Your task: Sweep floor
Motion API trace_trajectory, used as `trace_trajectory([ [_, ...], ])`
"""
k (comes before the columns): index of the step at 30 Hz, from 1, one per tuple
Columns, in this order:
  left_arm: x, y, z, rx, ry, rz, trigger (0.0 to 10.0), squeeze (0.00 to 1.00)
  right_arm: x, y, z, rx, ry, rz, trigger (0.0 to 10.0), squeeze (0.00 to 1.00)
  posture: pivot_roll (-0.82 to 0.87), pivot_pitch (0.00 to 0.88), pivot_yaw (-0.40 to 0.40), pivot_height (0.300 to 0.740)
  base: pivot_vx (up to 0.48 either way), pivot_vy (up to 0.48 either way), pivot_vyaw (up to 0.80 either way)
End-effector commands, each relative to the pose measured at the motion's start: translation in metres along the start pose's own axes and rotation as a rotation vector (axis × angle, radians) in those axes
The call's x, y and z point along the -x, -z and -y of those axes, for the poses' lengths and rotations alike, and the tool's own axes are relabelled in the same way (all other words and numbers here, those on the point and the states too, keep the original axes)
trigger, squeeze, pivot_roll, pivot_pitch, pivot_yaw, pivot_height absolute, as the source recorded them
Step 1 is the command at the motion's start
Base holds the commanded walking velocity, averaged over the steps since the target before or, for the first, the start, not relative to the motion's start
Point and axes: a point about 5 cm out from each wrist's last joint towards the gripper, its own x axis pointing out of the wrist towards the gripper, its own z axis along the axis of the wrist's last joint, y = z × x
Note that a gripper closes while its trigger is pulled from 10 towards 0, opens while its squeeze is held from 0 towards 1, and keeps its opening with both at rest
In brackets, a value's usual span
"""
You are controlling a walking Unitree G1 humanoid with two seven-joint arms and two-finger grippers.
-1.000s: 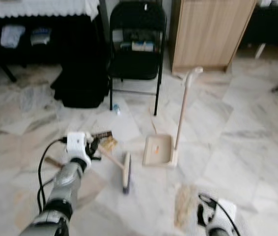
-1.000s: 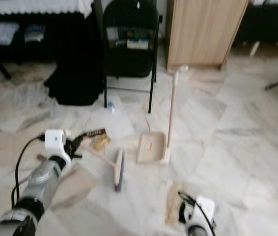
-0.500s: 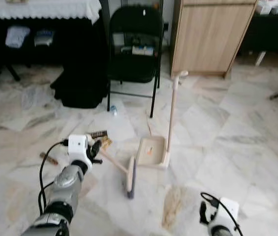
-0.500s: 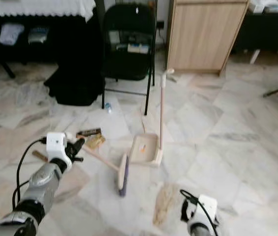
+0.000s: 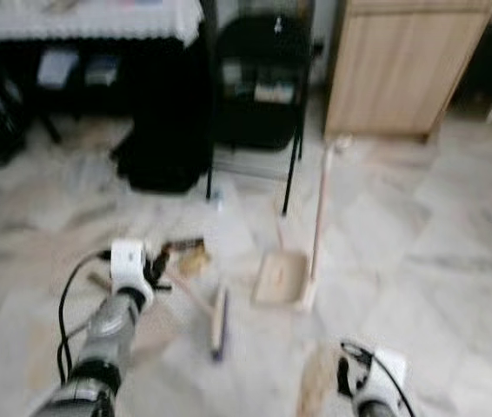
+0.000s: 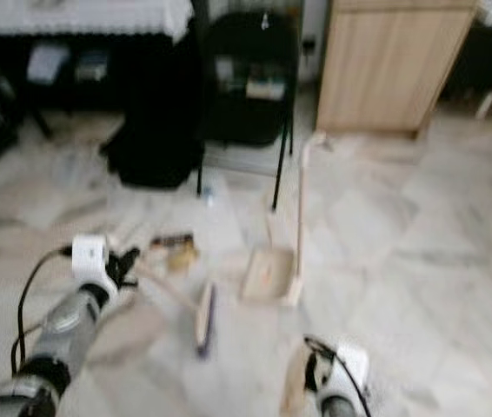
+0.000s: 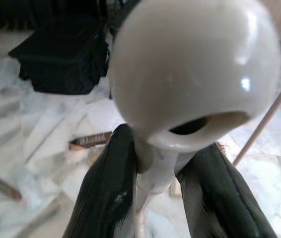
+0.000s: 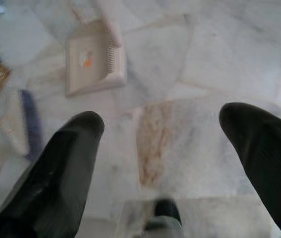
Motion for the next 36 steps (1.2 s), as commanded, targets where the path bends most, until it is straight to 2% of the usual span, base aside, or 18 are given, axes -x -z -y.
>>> trace_trajectory([
  [1, -0.0039, -0.0049, 0.0085, 0.007, 0.03, 0.027, 10.0, 0.0, 0.0007, 0.0008, 0.0084, 0.001, 0.023, 0.003, 10.0, 0.0, -0.01, 0.071, 0.065, 0.74, 0.48, 0.0, 0.0],
  [23, -0.0043, -0.0052, 0.0084, 0.015, 0.028, 0.027, 10.0, 0.0, 0.0002, -0.001, 0.0079, 0.006, 0.018, 0.012, 10.0, 0.0, -0.01, 0.08, 0.064, 0.74, 0.463, 0.0, 0.0],
  [36, -0.0044, -0.0045, 0.0091, 0.04, 0.027, 0.027, 10.0, 0.0, -0.0008, -0.004, 0.0073, 0.002, -0.005, 0.028, 10.0, 0.0, -0.01, 0.091, 0.063, 0.74, 0.0, 0.0, 0.0],
])
